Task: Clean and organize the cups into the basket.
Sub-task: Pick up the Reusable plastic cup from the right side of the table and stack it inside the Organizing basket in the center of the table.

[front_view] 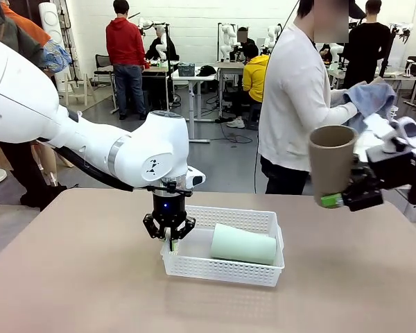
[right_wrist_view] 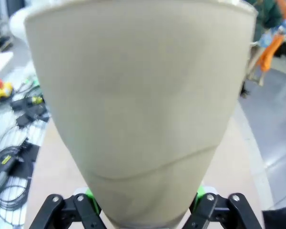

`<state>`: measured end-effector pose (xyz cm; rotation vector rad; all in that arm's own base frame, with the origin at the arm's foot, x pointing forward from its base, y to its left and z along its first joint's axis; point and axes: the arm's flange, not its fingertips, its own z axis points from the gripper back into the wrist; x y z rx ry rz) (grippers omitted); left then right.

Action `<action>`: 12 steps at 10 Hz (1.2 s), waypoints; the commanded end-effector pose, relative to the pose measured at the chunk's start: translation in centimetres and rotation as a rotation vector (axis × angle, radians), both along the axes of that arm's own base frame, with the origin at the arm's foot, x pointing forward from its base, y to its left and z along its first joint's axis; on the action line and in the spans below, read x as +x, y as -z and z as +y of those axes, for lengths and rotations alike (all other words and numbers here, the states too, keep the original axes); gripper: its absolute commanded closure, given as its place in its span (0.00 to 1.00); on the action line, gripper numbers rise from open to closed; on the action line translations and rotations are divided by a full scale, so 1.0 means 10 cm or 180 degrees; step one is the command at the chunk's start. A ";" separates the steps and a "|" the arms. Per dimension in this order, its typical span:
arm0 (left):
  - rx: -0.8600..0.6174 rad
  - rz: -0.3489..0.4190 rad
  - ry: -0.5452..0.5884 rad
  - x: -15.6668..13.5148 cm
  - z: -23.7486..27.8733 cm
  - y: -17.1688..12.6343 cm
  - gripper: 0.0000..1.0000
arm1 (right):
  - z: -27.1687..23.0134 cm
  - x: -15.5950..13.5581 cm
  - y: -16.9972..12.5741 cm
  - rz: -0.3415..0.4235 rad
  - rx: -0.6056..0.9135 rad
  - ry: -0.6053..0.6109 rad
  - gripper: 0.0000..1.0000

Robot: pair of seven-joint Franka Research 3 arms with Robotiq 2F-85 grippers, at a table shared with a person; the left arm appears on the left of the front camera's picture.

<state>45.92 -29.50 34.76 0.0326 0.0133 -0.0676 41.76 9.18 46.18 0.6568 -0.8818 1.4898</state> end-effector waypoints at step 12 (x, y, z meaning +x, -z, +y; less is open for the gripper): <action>0.0000 -0.0005 0.0003 0.00 0.01 -0.01 1.00 | 2.05 0.93 0.61 0.0783 -0.2902 0.0438 0.24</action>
